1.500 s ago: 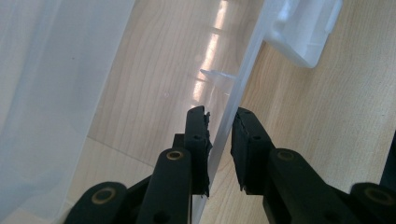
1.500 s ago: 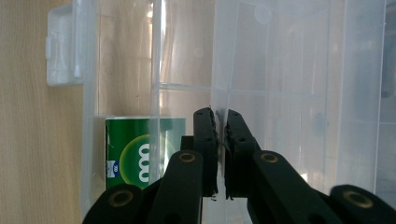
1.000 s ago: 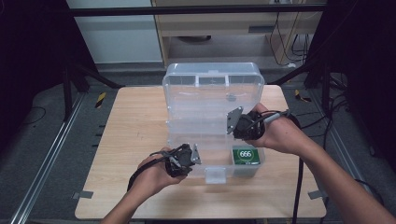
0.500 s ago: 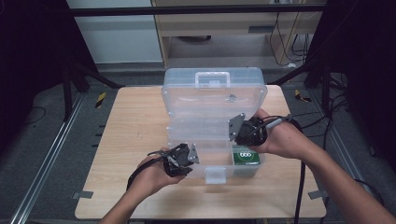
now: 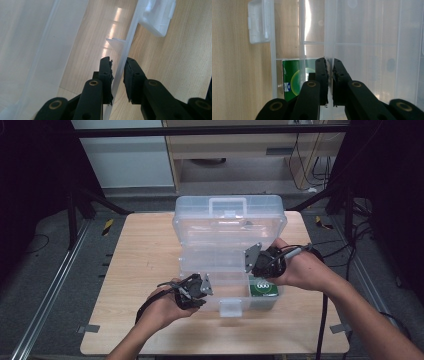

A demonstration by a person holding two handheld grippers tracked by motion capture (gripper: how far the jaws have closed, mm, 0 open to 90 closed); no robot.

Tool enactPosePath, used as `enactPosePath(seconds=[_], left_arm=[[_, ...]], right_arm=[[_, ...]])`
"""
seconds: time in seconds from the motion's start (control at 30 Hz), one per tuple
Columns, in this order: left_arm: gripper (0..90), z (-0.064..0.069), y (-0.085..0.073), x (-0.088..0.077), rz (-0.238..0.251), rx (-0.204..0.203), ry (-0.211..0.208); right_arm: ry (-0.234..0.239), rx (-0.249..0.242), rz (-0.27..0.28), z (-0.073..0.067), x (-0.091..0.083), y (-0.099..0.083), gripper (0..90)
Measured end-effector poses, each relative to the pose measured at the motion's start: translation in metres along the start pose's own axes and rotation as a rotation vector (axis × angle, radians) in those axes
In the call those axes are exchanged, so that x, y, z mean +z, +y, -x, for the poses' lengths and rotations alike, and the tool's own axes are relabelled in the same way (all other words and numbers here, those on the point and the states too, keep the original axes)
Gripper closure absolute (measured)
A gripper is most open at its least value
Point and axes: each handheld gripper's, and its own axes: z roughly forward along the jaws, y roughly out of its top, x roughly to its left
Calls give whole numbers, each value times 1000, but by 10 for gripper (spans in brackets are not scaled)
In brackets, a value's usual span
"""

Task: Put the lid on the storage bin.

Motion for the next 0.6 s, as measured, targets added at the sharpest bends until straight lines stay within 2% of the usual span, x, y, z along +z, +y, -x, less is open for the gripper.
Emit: enactPosePath(seconds=[0.13, 0.33, 0.37, 0.4, 0.5, 0.53, 0.6], left_arm=[[762, -1, 0, 0, 9, 4, 1], [749, 0, -1, 0, 13, -12, 11], [659, 1, -2, -1, 7, -22, 33], [647, 2, -3, -5, 10, -28, 41], [627, 6, -5, -18, 53, -33, 31], [610, 6, -5, -18, 53, -33, 31], [592, 8, -7, -31, 99, -48, 38]], right_arm=[[2, 3, 0, 0, 0, 0, 848], [6, 3, 1, 0, 0, 0, 849], [5, 5, 3, 1, 0, -1, 847], [3, 8, 3, 1, 0, -1, 847], [5, 8, 5, 1, 0, -1, 846], [5, 8, 5, 1, 0, -1, 846], [4, 7, 8, 1, 0, -2, 844]])
